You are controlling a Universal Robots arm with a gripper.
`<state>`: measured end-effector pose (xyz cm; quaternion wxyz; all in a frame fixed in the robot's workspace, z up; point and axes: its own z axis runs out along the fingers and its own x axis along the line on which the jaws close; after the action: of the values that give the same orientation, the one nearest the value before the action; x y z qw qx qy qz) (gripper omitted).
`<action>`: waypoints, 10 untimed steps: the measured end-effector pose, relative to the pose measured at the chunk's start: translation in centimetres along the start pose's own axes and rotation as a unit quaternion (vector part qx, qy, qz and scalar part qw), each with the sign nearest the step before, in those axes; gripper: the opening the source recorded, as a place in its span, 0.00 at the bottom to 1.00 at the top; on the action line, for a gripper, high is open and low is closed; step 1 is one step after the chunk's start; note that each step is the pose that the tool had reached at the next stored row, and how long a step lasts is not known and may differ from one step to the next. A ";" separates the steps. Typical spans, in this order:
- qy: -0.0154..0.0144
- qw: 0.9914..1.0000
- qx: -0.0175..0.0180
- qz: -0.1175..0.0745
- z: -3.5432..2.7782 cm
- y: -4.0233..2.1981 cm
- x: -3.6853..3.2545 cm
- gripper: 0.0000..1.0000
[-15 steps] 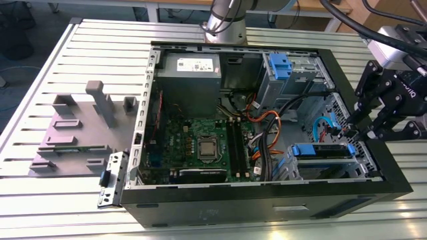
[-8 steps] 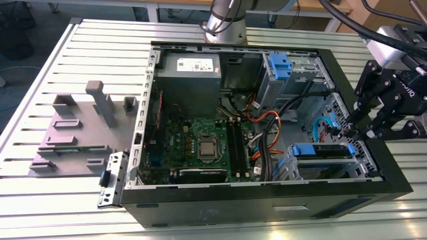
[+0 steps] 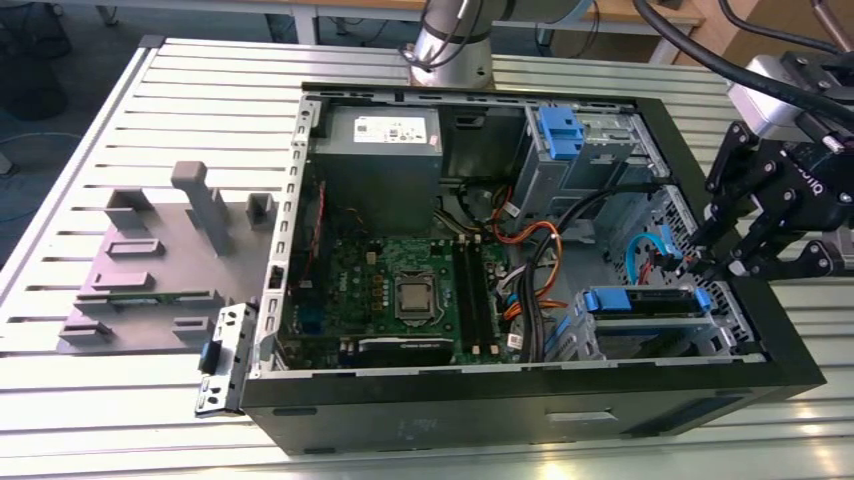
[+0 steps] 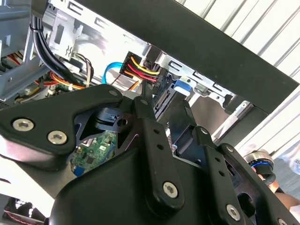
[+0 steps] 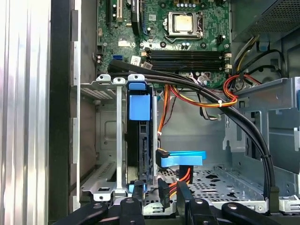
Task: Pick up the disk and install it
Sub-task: 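Insert the first disk wire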
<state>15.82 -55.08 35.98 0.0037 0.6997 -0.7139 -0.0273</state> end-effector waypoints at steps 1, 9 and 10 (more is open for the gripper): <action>0.000 1.000 0.000 0.000 0.06 0.00 -0.02 0.41; 0.000 1.000 -0.001 0.000 0.41 -0.25 -0.60 0.41; 0.000 1.000 -0.001 0.000 0.50 -0.32 -0.66 0.41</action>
<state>16.13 -54.42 35.50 0.0041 0.6998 -0.7138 -0.0278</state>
